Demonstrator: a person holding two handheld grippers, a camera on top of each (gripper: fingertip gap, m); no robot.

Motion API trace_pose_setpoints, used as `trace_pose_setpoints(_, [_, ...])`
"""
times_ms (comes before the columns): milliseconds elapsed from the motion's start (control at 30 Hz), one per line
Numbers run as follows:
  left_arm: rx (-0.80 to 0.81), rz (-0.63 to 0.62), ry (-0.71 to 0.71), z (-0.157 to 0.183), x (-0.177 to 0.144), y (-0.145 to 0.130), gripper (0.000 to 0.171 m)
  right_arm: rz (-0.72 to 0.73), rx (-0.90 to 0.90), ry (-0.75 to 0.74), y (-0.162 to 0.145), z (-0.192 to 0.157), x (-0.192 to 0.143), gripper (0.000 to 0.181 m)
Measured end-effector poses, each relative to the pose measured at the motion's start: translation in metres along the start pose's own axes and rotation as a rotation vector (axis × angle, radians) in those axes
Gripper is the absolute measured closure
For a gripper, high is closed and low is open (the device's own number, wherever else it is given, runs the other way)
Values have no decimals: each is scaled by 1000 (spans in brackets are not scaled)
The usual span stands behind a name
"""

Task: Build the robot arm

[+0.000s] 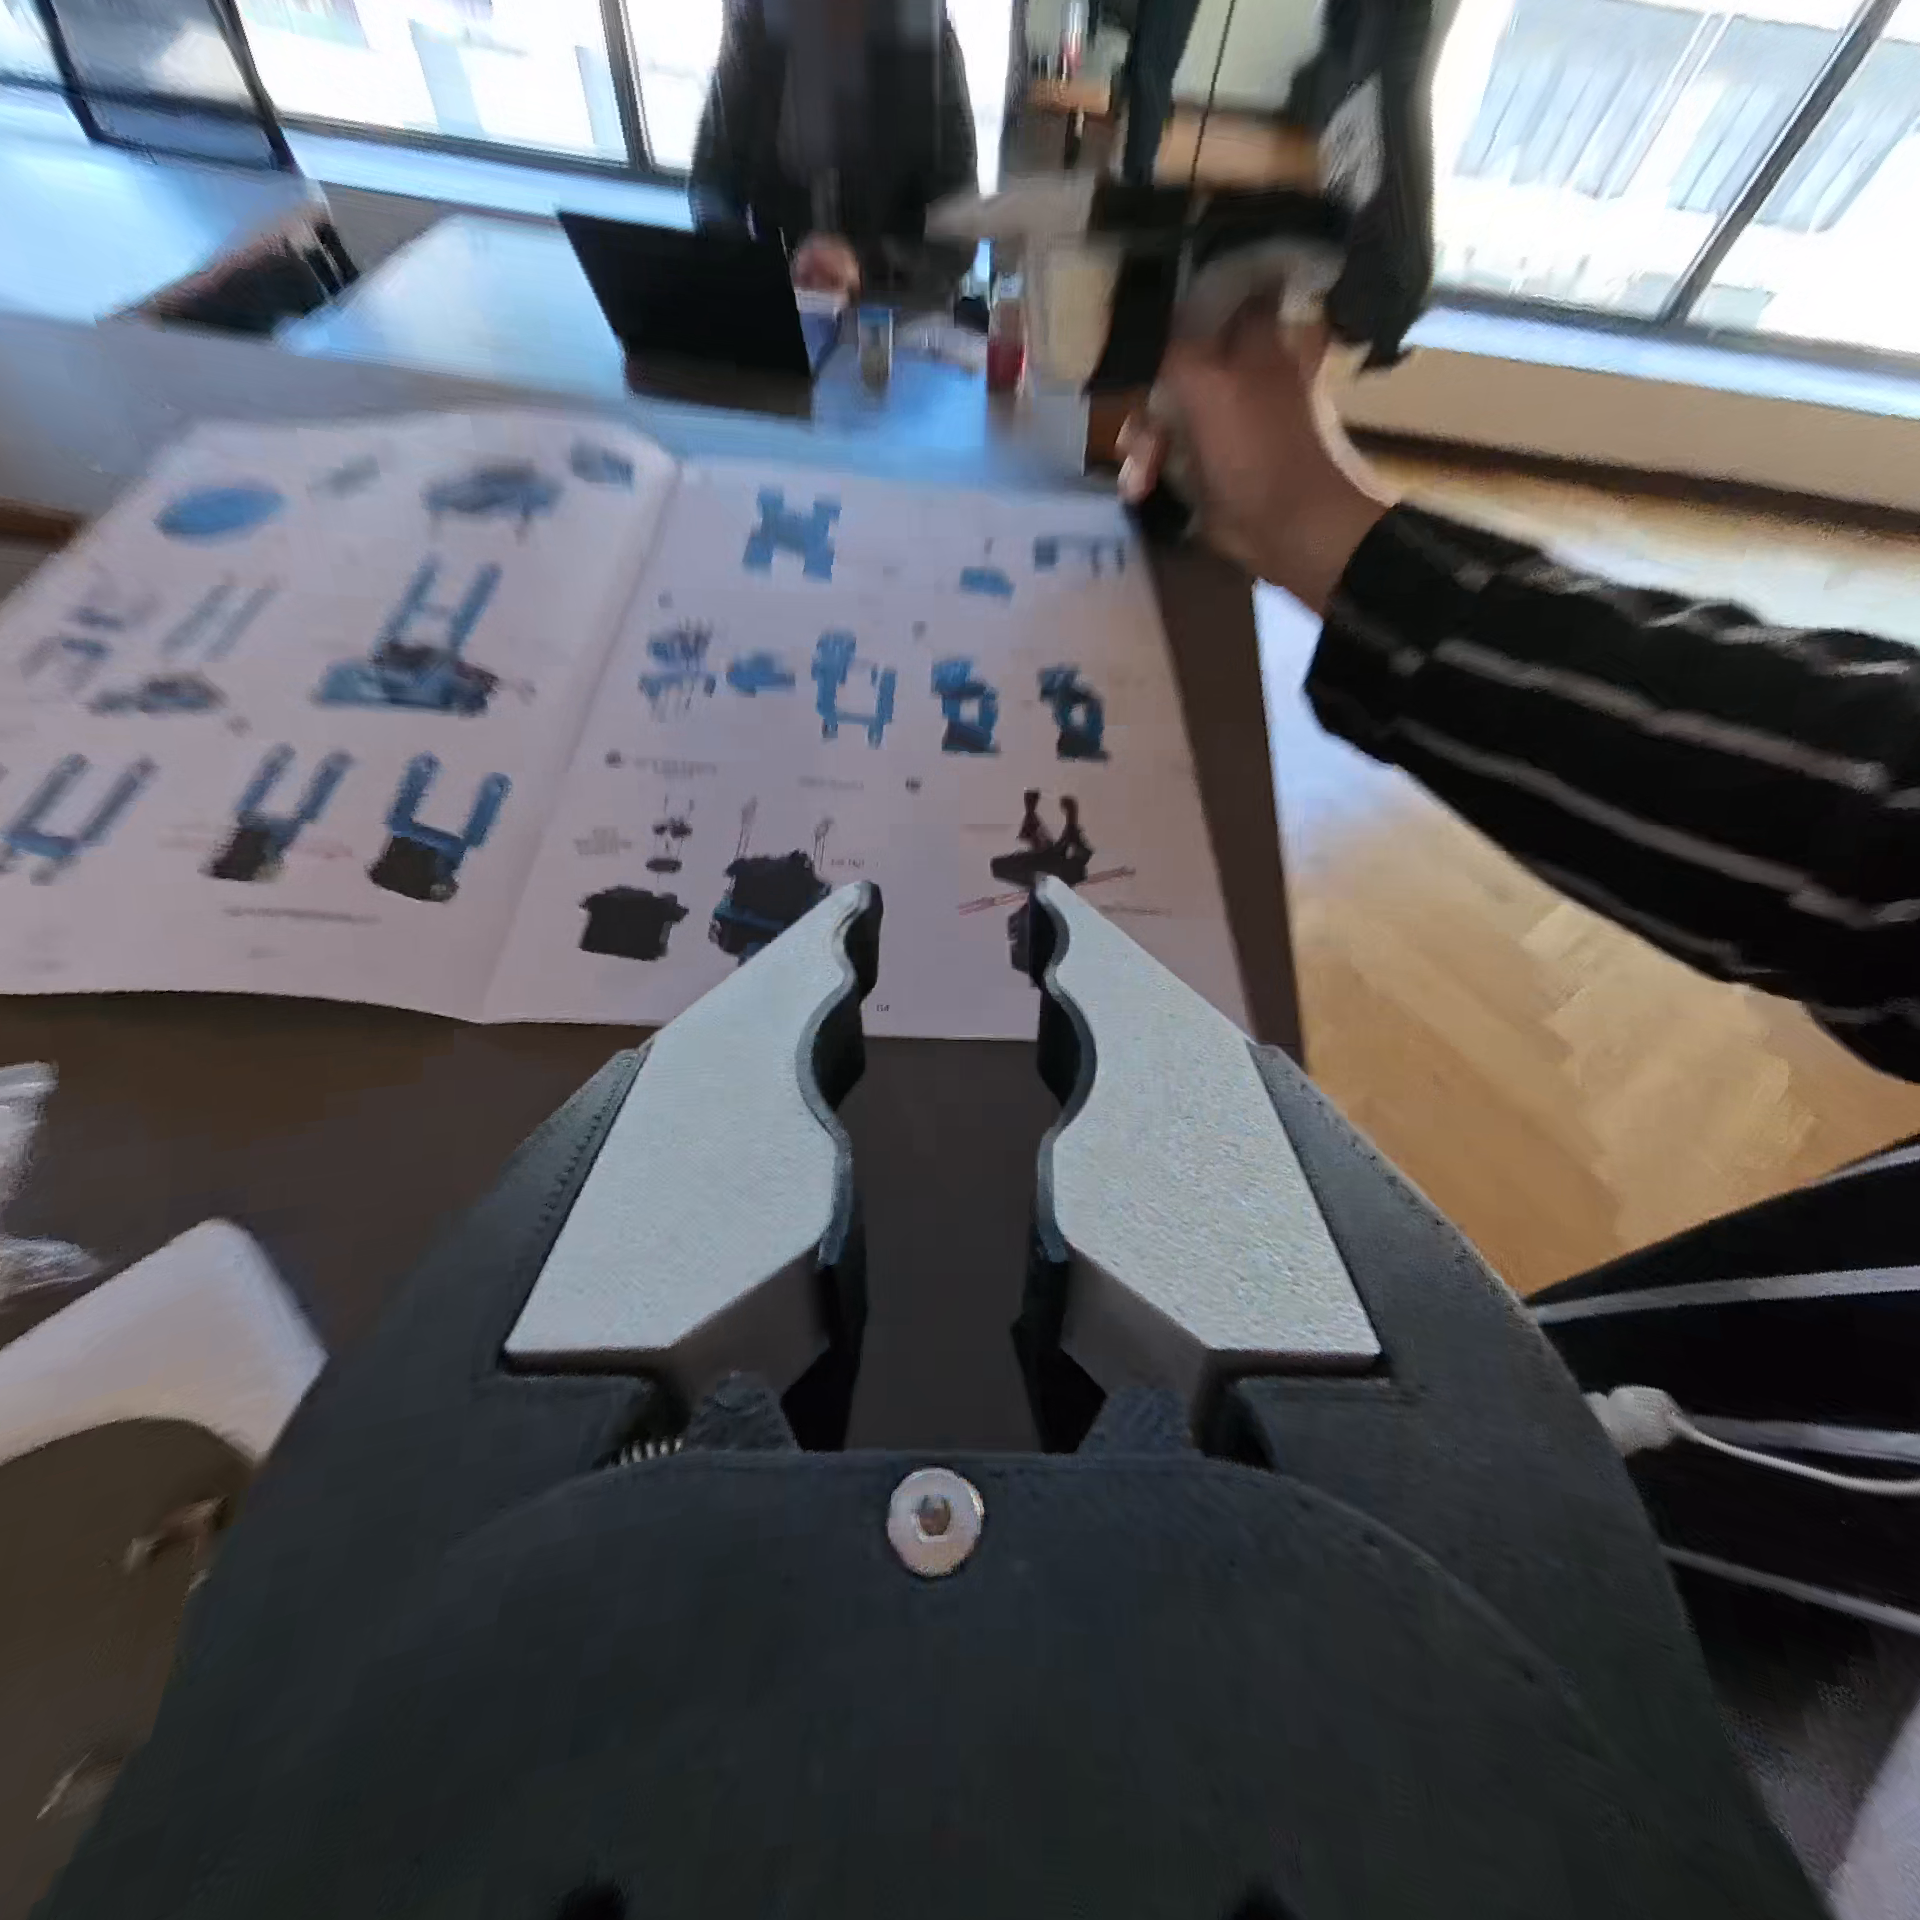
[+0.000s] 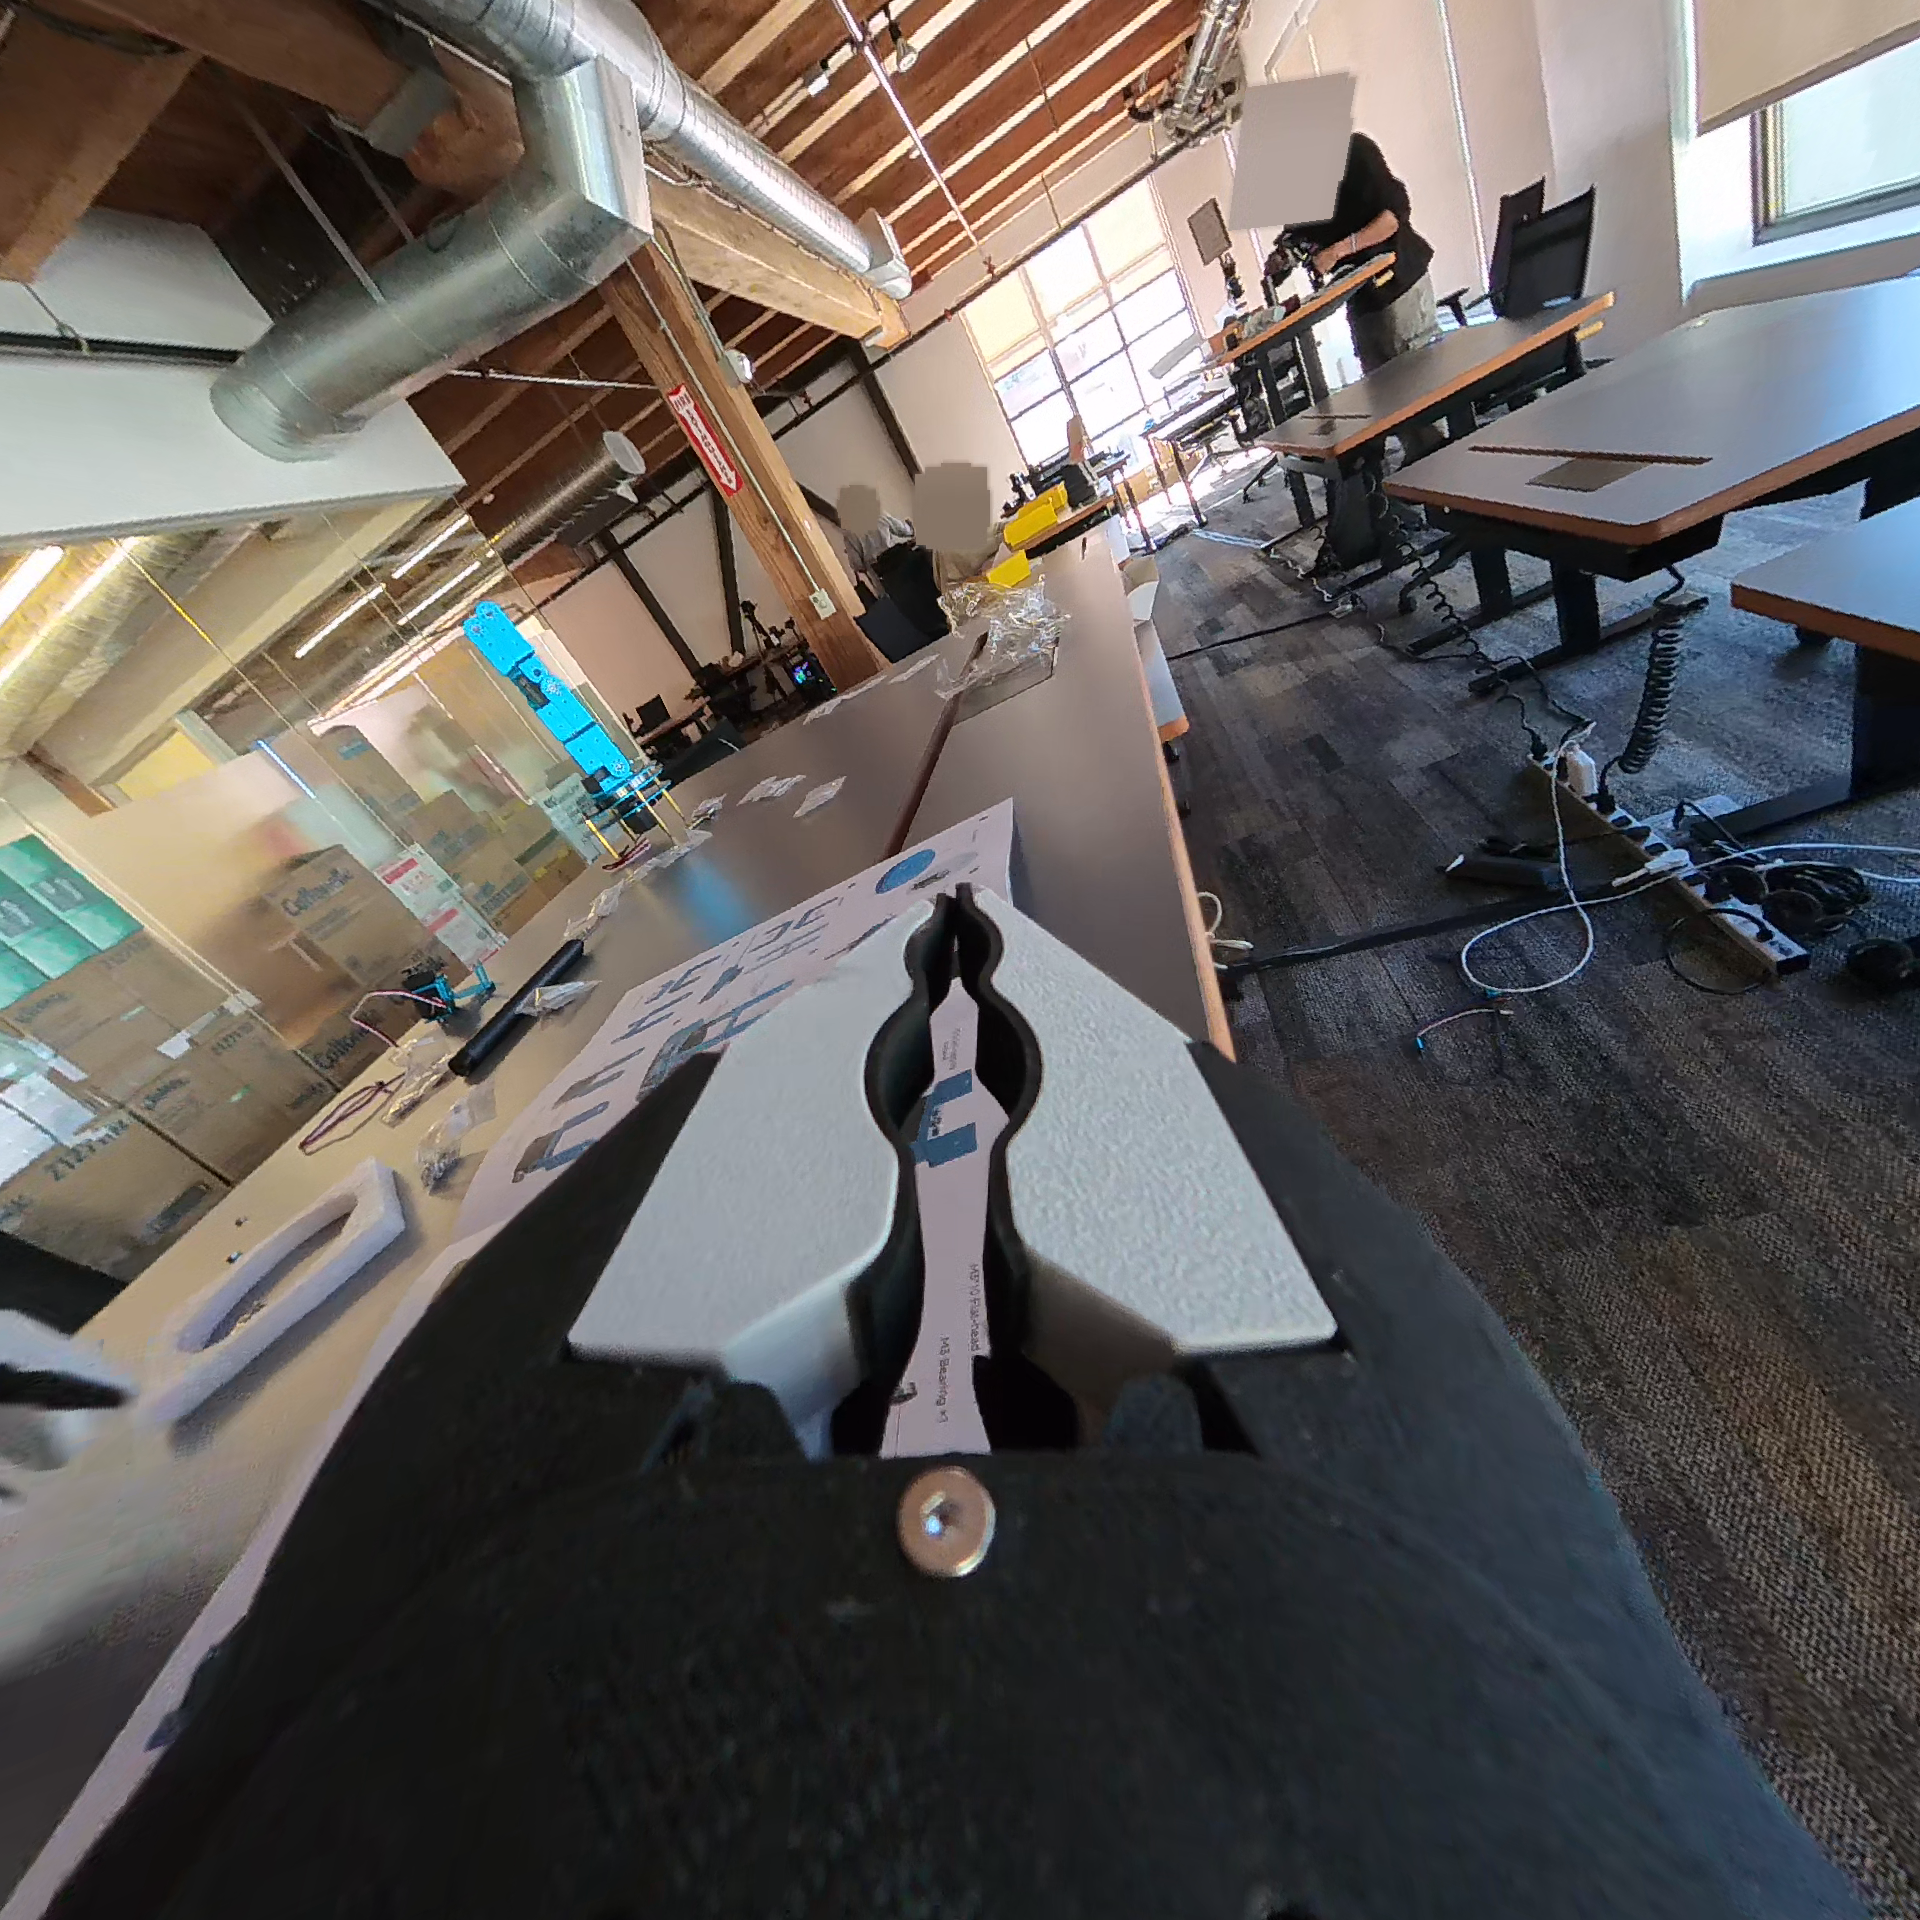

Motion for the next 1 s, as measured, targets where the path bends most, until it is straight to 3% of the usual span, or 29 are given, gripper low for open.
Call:
trace_pose_setpoints(133, [41, 158, 136, 5, -95, 3, 141, -9, 4, -1, 0, 0, 1, 181])
trace_pose_setpoints(233, [-8, 190, 266, -7, -184, -30, 128, 27, -93, -20, 2, -9, -3, 181])
trace_pose_setpoints(300, [-70, 193, 315, -10, -246, -64, 126, 61, -156, -117, 7, -28, -14, 181])
trace_pose_setpoints(400, [-150, 212, 424, -10, -342, -131, 127, 142, -287, -141, 17, -123, -33, 179])
trace_pose_setpoints(467, [-201, 214, 496, -7, -401, -183, 127, 152, -370, -159, 2, -200, -38, 174])
trace_pose_setpoints(567, [-249, 216, 580, -2, -481, -257, 131, 73, -355, -129, -53, -302, -23, 163])
trace_pose_setpoints(700, [-282, 184, 657, 4, -575, -329, 132, -64, -197, 46, -136, -399, 38, 152])
trace_pose_setpoints(800, [-333, 208, 706, -3, -627, -363, 133, -189, -64, 219, -173, -460, 92, 140])
trace_pose_setpoints(867, [-364, 253, 694, -12, -650, -376, 133, -246, -37, 297, -186, -500, 112, 141])
trace_pose_setpoints(1000, [-378, 313, 636, -40, -671, -387, 136, -320, -253, 142, -202, -534, 129, 151])
Point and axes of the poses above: each gripper's, where its closed fingertips meet, x out along the fingers, y out of its top, z = x × y across the jaws, the point moved 7 cm from there along -x, back along the fingers, and after that the axes turned 9 degrees about -z, right-handed, at the moved point
